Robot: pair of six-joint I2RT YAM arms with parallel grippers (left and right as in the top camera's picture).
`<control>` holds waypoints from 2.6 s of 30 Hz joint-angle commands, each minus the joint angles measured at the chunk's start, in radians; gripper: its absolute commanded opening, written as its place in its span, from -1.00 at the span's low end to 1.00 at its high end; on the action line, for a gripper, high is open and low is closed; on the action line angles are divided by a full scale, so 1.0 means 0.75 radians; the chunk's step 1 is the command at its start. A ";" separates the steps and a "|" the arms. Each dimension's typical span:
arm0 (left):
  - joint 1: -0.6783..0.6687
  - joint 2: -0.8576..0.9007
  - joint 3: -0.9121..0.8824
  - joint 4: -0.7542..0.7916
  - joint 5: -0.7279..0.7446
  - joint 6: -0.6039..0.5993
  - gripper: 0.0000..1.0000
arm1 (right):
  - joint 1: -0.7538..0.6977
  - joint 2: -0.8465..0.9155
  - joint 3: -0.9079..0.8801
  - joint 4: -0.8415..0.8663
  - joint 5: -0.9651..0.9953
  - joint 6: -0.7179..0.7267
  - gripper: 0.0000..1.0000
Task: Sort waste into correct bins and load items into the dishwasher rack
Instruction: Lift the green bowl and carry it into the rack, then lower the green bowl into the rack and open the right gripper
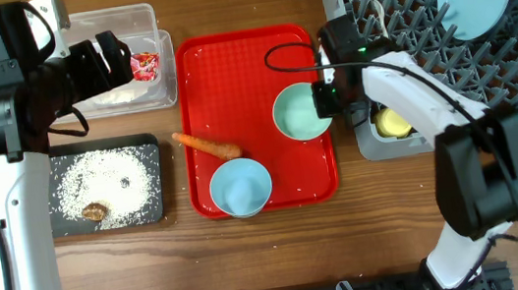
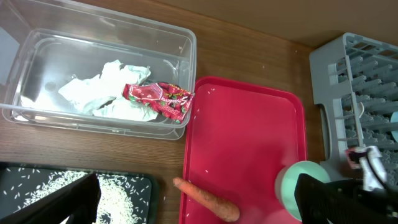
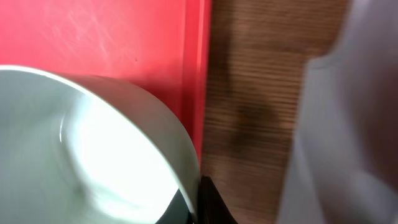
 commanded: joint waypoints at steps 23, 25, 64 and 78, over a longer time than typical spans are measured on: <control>0.006 0.010 0.017 0.004 -0.003 -0.008 1.00 | -0.132 -0.170 0.286 0.735 1.539 -0.786 -0.91; 0.006 0.010 0.017 0.004 -0.003 -0.008 1.00 | -0.151 -0.105 0.286 0.892 1.587 -1.016 -0.91; 0.006 0.010 0.017 0.004 -0.003 -0.008 1.00 | -0.213 0.247 0.272 1.102 1.546 -1.289 -0.91; 0.006 0.010 0.017 0.004 -0.003 -0.008 1.00 | -0.202 0.247 0.272 0.934 1.471 -1.191 -0.91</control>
